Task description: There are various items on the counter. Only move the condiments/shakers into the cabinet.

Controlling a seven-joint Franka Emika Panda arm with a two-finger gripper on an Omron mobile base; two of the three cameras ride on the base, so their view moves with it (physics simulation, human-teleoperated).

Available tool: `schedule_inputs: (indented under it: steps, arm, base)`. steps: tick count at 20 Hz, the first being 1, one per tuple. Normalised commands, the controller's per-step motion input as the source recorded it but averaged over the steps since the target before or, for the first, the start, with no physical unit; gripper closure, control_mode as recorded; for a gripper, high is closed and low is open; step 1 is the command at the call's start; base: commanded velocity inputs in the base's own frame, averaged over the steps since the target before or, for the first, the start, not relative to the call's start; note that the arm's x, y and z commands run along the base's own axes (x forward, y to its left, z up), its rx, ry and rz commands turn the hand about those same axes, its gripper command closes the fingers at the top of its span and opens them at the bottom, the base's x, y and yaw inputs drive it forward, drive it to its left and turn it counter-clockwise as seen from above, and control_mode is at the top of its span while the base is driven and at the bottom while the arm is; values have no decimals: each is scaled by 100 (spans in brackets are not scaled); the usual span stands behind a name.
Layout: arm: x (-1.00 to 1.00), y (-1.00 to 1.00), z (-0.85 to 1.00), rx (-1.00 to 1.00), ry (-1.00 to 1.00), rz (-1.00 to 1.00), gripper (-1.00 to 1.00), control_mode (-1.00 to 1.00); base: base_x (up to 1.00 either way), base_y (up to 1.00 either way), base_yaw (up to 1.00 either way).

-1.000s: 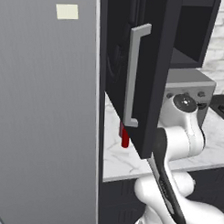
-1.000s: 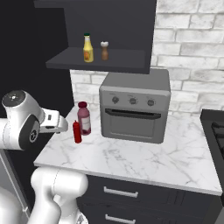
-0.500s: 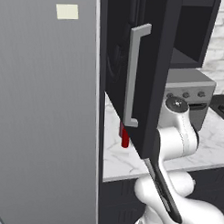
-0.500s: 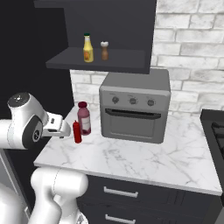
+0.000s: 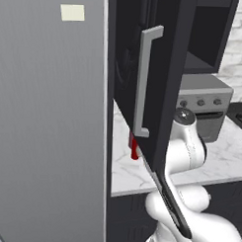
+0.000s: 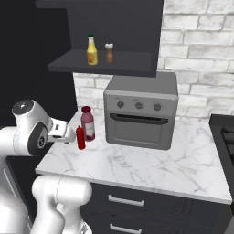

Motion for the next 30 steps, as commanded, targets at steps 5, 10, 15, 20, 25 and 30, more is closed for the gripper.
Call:
schedule_inputs:
  steps: [5, 10, 15, 20, 25, 30]
  arm:
    - [33, 0, -34, 0, -16, 0, -100, -100]
    - [25, 0, -45, 0, -13, 0, -100, -100]
    - [7, 0, -43, 0, -12, 0, -100, -100]
    - [0, 0, -32, 0, -8, 0, -100, -100]
    - [0, -1, -19, 1, 0, 0, -100, -100]
    - [3, -31, -25, 10, 0, 0, -100, -100]
  base:
    - [0, 0, 0]
    - [0, 0, 0]
    - [0, 0, 0]
    - [0, 0, 0]
    - [0, 0, 0]
    - [0, 0, 0]
